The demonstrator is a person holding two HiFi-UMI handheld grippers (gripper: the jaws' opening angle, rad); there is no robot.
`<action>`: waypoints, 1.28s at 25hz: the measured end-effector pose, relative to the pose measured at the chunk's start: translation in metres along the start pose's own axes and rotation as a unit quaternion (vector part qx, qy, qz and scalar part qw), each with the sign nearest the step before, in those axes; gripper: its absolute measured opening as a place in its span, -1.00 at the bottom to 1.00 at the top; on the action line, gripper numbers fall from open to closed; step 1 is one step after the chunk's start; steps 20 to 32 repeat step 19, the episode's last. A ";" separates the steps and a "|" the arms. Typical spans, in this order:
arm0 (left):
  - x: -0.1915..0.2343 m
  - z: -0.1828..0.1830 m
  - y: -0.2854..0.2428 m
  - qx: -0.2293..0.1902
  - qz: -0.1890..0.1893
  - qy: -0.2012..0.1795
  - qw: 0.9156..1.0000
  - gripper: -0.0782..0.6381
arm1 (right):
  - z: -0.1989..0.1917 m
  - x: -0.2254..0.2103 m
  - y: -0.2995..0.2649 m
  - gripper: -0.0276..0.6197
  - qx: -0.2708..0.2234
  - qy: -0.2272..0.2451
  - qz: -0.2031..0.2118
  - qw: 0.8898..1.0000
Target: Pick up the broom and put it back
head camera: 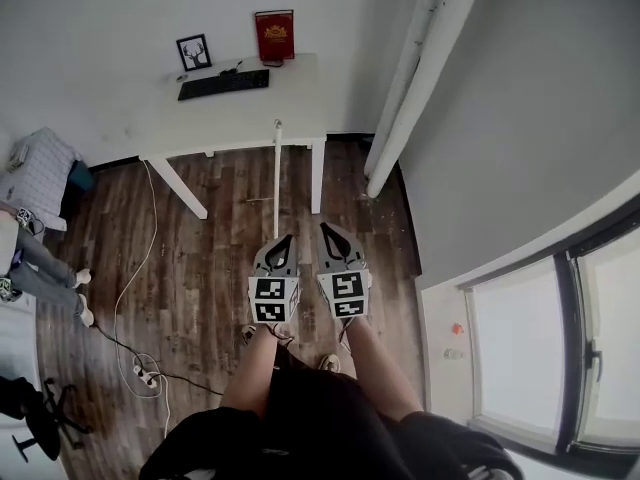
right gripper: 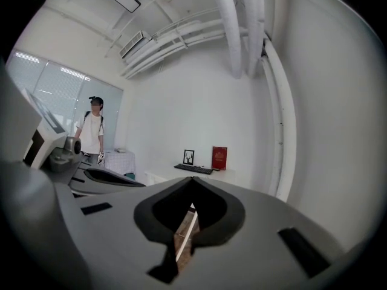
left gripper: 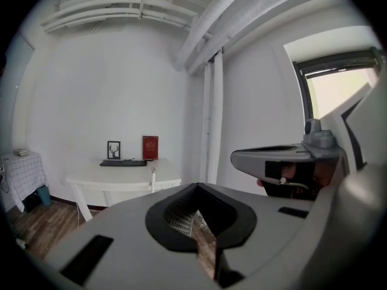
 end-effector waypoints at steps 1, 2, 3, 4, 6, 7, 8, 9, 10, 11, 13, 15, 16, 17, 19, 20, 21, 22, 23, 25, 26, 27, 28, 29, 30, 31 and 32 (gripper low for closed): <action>-0.001 0.003 0.000 -0.002 -0.001 -0.002 1.000 -0.78 | 0.003 -0.001 0.001 -0.85 -0.004 -0.001 0.000 1.000; -0.002 0.007 0.001 -0.004 -0.002 -0.005 1.000 -0.78 | 0.005 0.000 0.002 -0.85 -0.007 -0.001 0.000 1.000; -0.003 0.009 0.002 -0.005 -0.003 -0.009 1.000 -0.78 | 0.007 0.000 0.003 -0.85 -0.010 -0.001 0.000 1.000; -0.003 0.011 0.002 -0.006 -0.003 -0.013 1.000 -0.78 | 0.008 0.001 0.004 -0.85 -0.012 -0.001 0.001 1.000; -0.004 0.015 0.003 -0.007 -0.004 -0.020 1.000 -0.78 | 0.009 0.004 0.006 -0.85 -0.016 -0.003 0.001 1.000; -0.004 0.016 0.003 -0.007 -0.004 -0.022 1.000 -0.78 | 0.008 0.005 0.006 -0.85 -0.017 -0.003 0.002 1.000; -0.004 0.017 0.004 -0.006 -0.005 -0.023 1.000 -0.78 | 0.008 0.006 0.005 -0.85 -0.017 -0.004 0.002 1.000; -0.004 0.017 0.005 -0.006 -0.006 -0.024 1.000 -0.78 | 0.008 0.007 0.005 -0.85 -0.017 -0.004 0.002 1.000; -0.005 0.017 0.006 -0.007 -0.007 -0.025 1.000 -0.78 | 0.007 0.008 0.006 -0.85 -0.017 -0.005 0.001 1.000; -0.005 0.016 0.007 -0.008 -0.007 -0.025 1.000 -0.78 | 0.007 0.008 0.006 -0.85 -0.018 -0.006 0.000 1.000; -0.005 0.015 0.009 -0.008 -0.007 -0.026 1.000 -0.78 | 0.007 0.009 0.007 -0.85 -0.018 -0.006 0.000 1.000; -0.002 0.014 0.011 -0.008 -0.005 -0.025 1.000 -0.78 | 0.006 0.012 0.006 -0.85 -0.017 -0.005 0.002 1.000; 0.000 0.014 0.011 -0.007 -0.005 -0.025 1.000 -0.78 | 0.006 0.014 0.005 -0.85 -0.017 -0.005 0.003 1.000; 0.002 0.013 0.012 -0.007 -0.005 -0.025 1.000 -0.78 | 0.005 0.016 0.004 -0.85 -0.016 -0.006 0.004 1.000; 0.005 0.012 0.013 -0.006 -0.005 -0.025 1.000 -0.78 | 0.004 0.020 0.002 -0.85 -0.014 -0.006 0.005 1.000; 0.005 0.012 0.013 -0.006 -0.005 -0.025 1.000 -0.78 | 0.004 0.020 0.002 -0.85 -0.014 -0.006 0.005 1.000; 0.005 0.012 0.013 -0.006 -0.005 -0.025 1.000 -0.78 | 0.004 0.020 0.002 -0.85 -0.014 -0.006 0.005 1.000; 0.005 0.012 0.013 -0.006 -0.005 -0.025 1.000 -0.78 | 0.004 0.020 0.002 -0.85 -0.014 -0.006 0.005 1.000; 0.005 0.012 0.013 -0.006 -0.005 -0.025 1.000 -0.78 | 0.004 0.020 0.002 -0.85 -0.014 -0.006 0.005 1.000; 0.005 0.012 0.013 -0.006 -0.005 -0.025 1.000 -0.78 | 0.004 0.020 0.002 -0.85 -0.014 -0.006 0.005 1.000; 0.005 0.012 0.013 -0.006 -0.005 -0.025 1.000 -0.78 | 0.004 0.020 0.002 -0.85 -0.014 -0.006 0.005 1.000; 0.005 0.012 0.013 -0.006 -0.005 -0.025 1.000 -0.78 | 0.004 0.020 0.002 -0.85 -0.014 -0.006 0.005 1.000; 0.005 0.012 0.013 -0.006 -0.005 -0.025 1.000 -0.78 | 0.004 0.020 0.002 -0.85 -0.014 -0.006 0.005 1.000; 0.005 0.012 0.013 -0.006 -0.005 -0.025 1.000 -0.78 | 0.004 0.020 0.002 -0.85 -0.014 -0.006 0.005 1.000; 0.005 0.012 0.013 -0.006 -0.005 -0.025 1.000 -0.78 | 0.004 0.020 0.002 -0.85 -0.014 -0.006 0.005 1.000; 0.005 0.012 0.013 -0.006 -0.005 -0.025 1.000 -0.78 | 0.004 0.020 0.002 -0.85 -0.014 -0.006 0.005 1.000; 0.005 0.012 0.013 -0.006 -0.005 -0.025 1.000 -0.78 | 0.004 0.020 0.002 -0.85 -0.014 -0.006 0.005 1.000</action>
Point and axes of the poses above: the fingertips, and each gripper's own axes: y backward along the fingers, x to its left, z out of its top, the point moved 4 cm from there along y, backward along the fingers, and after that the axes turned 8 degrees about -y, right-handed, at the moved point
